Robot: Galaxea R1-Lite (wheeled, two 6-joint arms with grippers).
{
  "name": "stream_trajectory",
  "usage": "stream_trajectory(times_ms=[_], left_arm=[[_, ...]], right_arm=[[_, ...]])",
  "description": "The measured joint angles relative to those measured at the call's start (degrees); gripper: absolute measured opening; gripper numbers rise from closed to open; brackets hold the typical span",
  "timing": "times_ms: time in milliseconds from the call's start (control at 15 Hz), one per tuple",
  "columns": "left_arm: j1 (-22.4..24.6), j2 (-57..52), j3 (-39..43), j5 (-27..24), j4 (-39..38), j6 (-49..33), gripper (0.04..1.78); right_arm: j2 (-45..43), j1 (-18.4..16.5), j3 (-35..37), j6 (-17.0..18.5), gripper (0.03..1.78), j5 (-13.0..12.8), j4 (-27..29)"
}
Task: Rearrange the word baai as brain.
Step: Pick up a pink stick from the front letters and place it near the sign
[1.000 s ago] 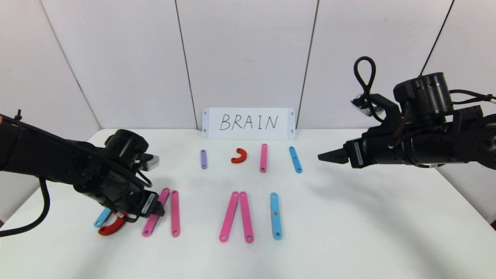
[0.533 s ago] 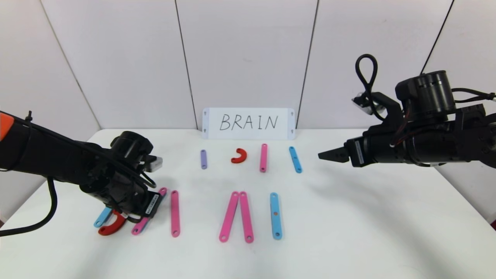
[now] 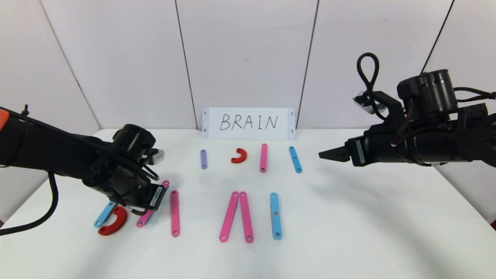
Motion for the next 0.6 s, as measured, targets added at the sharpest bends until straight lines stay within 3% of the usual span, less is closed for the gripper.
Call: stream_trajectory(times_ms=[200, 600], left_arm=[[2.00, 0.90, -7.13, 0.02, 1.71, 0.06, 0.30], [7.72, 10.25, -27.20, -0.39, 6.86, 2.56, 0.30]], right_arm=[[-0.11, -0.02, -0.35, 0.02, 1.74, -1.68, 0.30], [-0.15, -0.09, -0.80, 0.48, 1.74, -1.21, -0.05]])
